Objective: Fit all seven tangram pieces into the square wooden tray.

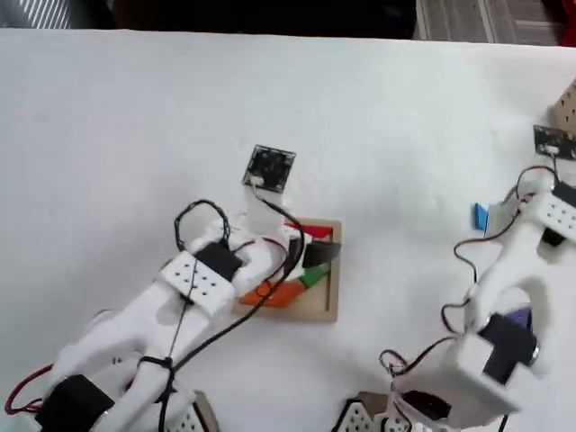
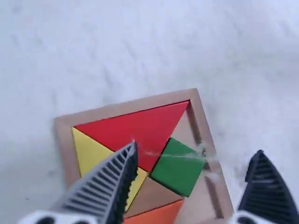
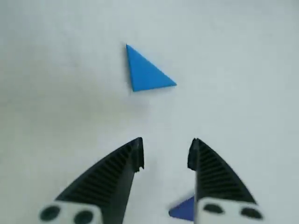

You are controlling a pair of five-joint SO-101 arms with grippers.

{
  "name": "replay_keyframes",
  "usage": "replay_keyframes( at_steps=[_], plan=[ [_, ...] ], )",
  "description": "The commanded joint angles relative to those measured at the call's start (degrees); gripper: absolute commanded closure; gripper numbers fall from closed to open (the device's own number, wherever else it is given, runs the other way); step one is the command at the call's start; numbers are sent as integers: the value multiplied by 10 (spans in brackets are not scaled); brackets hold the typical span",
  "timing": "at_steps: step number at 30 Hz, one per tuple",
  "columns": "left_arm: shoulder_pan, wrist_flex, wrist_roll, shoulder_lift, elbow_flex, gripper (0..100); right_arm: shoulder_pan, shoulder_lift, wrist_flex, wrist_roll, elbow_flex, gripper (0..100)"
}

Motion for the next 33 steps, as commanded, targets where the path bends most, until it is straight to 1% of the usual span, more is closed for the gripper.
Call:
replay_keyframes(
  at_steps=[1,4,8,11,18,23,33],
  plan=[
    [-6,-11,-2,-19,-16,709,-23,82,5,55,-119,841],
    [-6,-14,-4,-19,-16,831,-33,152,42,97,-200,843],
    [-6,-14,-4,-19,-18,977,-39,227,83,125,-301,843],
    [-6,-14,-4,-19,-18,963,-47,272,116,139,-365,842],
    [-8,-14,-5,-19,-18,963,-60,352,179,200,-468,839],
    [-22,-14,-5,-19,-19,963,-62,398,211,230,-506,839],
    [-22,-14,-5,-19,-18,963,-41,430,212,306,-527,839]
  ],
)
